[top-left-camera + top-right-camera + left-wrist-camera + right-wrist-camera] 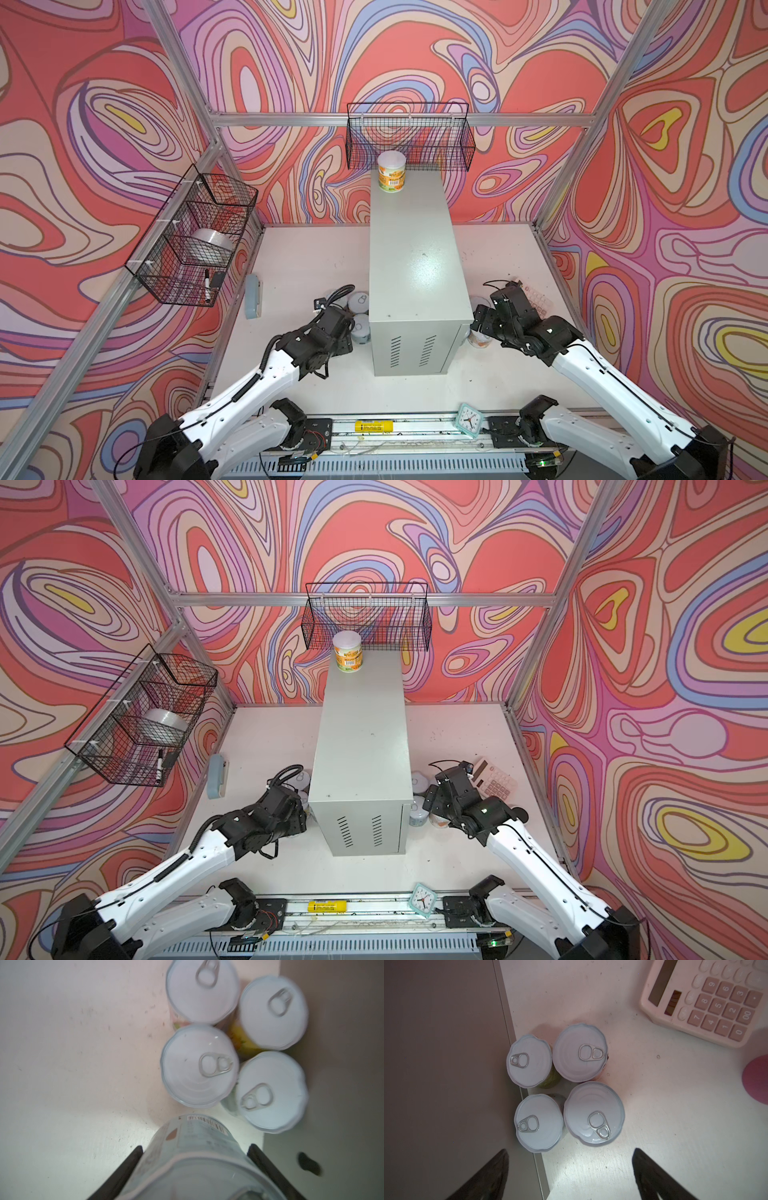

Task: Place and organize the canned foods onto the counter
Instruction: 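Close the left gripper on the brown-spotted white-lidded can nearest the robot, then lift the can with the left gripper and carry it over the cabinet top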

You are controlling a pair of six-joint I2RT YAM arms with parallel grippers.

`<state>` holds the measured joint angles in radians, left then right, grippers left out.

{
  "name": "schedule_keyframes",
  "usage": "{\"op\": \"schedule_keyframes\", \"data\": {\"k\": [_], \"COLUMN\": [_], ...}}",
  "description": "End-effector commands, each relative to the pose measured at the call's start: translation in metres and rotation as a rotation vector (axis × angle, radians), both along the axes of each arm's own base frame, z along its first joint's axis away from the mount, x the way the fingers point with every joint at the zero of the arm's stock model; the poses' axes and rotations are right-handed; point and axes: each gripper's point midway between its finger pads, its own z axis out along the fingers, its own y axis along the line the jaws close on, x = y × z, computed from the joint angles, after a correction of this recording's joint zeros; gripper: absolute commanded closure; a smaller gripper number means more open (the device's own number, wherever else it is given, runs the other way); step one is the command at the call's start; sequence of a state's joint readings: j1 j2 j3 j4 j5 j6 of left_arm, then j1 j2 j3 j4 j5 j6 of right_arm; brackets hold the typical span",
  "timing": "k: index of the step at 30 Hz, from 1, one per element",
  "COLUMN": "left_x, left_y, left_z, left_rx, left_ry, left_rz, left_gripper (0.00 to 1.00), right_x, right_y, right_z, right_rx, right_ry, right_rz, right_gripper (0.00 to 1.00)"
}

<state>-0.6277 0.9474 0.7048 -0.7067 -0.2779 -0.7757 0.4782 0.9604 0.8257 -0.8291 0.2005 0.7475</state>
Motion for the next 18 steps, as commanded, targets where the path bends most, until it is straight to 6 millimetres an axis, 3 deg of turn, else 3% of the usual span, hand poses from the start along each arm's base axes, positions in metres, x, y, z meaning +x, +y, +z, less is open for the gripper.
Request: {"op": "schedule_keyframes", "data": {"k": [1, 8, 15, 18], "left_x": [-0.015, -0.017, -0.008, 0.000], "left_y": [0.011, 0.005, -0.009, -0.015], "left_z": [0.042, 0.133, 0.236, 0.263], "left_rx": [0.030, 0.071, 0.070, 0.089], "left_ry": [-0.001, -0.007, -0.096, -0.115], "left_rz": [-0.036, -0.171, -0.288, -0.325], "left_gripper": [1.00, 1.00, 1.00, 1.00], "right_x": [0.004, 0.005, 0.009, 0.012], "right_y": [0.001, -0.005, -0.013, -0.015], "right_z": [0.016, 0.046, 0.070, 0.077], "right_rx": [-0.017, -0.013, -0.018, -0.007], "right_ry": [-0.009, -0.055, -0.092, -0.099], "right_rz": [0.027, 0.033, 0.056, 0.068], "right_gripper": [0.04, 0.04, 0.04, 0.04]}}
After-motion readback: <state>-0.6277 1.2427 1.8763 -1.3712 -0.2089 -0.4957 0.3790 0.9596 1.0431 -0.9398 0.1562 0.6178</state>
